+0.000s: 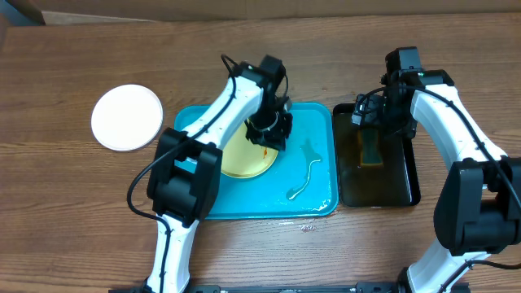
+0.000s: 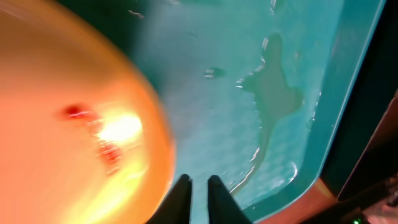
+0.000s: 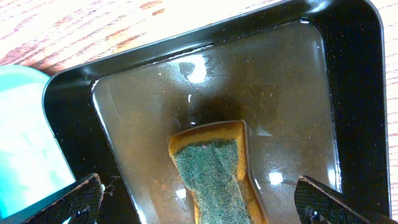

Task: Clean dirty plates on tray and stack at the side
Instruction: 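Pull the yellow plate right onto the blue tray with the left gripper, then lift the sponge from the black tray with the right gripper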

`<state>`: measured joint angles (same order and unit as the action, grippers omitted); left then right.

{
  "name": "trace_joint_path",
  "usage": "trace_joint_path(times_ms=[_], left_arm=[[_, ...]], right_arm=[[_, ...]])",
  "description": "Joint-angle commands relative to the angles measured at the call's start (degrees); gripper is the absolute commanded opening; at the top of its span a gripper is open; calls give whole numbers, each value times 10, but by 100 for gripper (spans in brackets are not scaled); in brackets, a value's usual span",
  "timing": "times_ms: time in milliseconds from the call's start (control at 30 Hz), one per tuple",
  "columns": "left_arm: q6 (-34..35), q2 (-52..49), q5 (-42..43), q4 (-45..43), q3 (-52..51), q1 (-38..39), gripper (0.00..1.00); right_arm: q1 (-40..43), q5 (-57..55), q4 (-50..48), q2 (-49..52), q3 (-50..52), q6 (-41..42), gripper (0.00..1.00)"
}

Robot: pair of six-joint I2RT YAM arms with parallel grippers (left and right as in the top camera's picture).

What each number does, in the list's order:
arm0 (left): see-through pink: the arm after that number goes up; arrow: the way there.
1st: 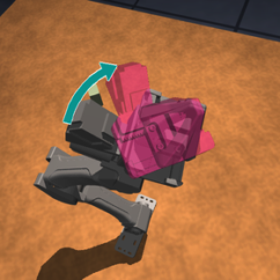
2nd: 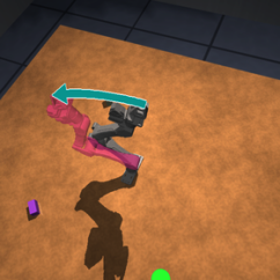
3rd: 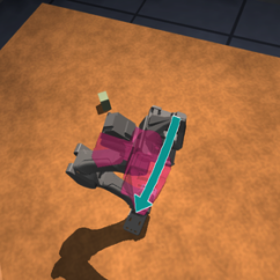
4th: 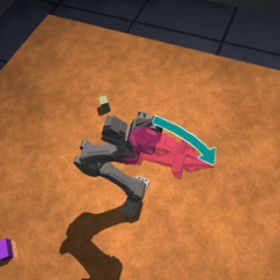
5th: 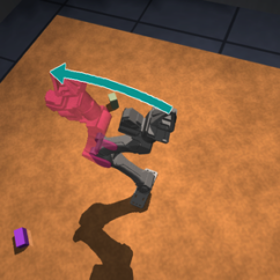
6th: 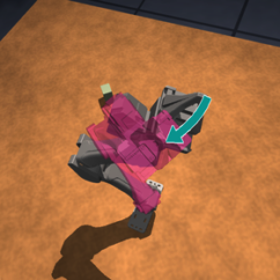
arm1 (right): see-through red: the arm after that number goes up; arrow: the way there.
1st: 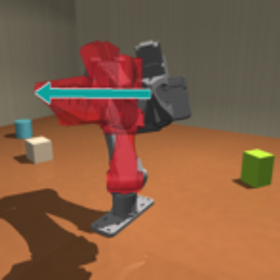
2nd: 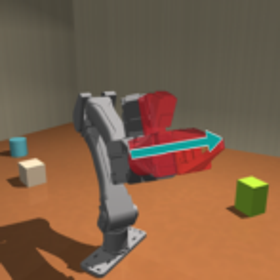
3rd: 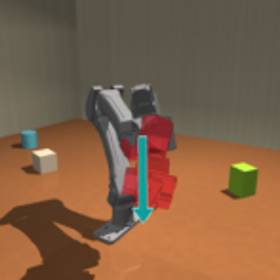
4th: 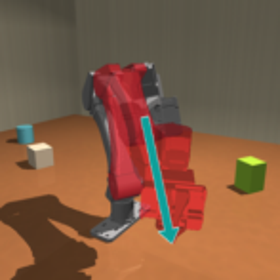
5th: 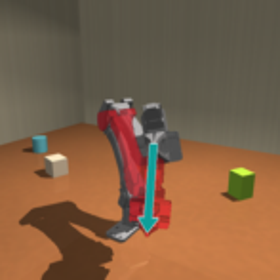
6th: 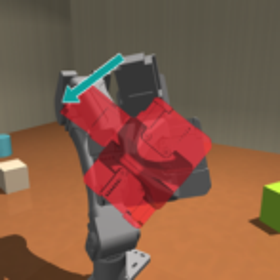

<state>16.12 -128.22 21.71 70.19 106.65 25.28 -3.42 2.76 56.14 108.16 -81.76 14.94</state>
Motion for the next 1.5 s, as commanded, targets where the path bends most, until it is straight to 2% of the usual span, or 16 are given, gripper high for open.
trace_joint_path(times_ms=[0, 100, 133, 367, 933, 1233, 1367, 1467], left_arm=[[4, 64, -102, 30, 64, -34, 28], [27, 83, -179, 62, 80, -63, 57], [28, 86, -192, 71, 80, -77, 60], [23, 77, -201, 74, 17, -134, 54], [35, 76, -207, -146, -199, -145, 52], [36, 76, -207, -181, -216, -145, 52], [36, 76, -225, -181, -217, -145, 45], [35, 76, -233, -181, -220, -145, 39]], right_arm=[[0, 4, -3, -12, -12, 1, 100], [0, 4, -3, -12, -12, 1, 100], [0, 4, -3, -12, -12, 1, 100], [0, 4, -3, -12, -12, 1, 100], [0, 4, -3, -12, -12, 1, 100], [0, 3, -25, -12, -12, 1, 100], [0, 13, -64, -12, -12, 1, 100], [0, 30, -39, -12, -12, 1, 100]])
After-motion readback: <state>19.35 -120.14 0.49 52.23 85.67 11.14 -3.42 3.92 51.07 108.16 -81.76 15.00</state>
